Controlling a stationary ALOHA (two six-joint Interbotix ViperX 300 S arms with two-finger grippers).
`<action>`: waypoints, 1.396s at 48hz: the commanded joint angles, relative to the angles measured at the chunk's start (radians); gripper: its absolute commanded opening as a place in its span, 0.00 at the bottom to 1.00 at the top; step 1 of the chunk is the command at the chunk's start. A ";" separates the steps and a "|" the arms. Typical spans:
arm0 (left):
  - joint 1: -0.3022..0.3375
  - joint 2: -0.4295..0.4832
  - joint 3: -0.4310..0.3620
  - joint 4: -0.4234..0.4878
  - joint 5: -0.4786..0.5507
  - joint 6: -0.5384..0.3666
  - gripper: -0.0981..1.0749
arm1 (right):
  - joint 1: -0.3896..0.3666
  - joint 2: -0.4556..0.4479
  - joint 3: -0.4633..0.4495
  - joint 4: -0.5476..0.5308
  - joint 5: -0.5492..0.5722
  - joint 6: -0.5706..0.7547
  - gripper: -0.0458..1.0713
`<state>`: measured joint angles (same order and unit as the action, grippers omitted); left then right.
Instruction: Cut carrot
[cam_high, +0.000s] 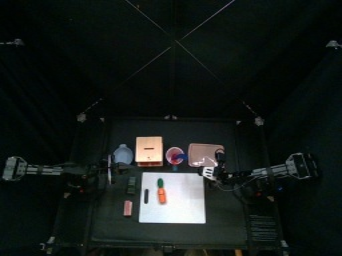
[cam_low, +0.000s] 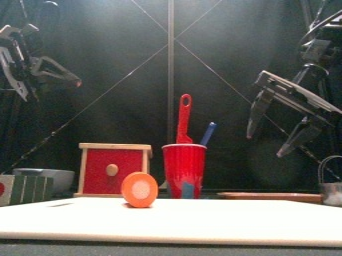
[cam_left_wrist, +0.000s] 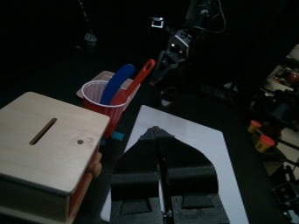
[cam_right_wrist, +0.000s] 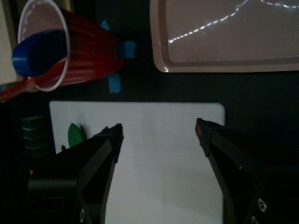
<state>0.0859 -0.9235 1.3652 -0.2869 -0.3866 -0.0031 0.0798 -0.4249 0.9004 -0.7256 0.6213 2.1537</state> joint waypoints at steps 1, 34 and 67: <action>0.003 0.005 -0.012 0.000 -0.003 0.002 0.08 | -0.031 -0.026 -0.072 0.086 0.008 -0.140 0.91; 0.003 0.005 -0.014 0.000 -0.003 0.000 0.08 | -0.238 -0.014 -0.376 0.537 -0.003 -1.111 0.91; 0.002 0.005 -0.011 0.000 -0.003 0.000 0.08 | -0.282 0.316 -0.724 0.701 0.155 -1.752 0.91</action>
<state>0.0859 -0.9235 1.3652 -0.2884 -0.3866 -0.0031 -0.1917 -0.1135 0.2270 -0.0383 0.7348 0.4357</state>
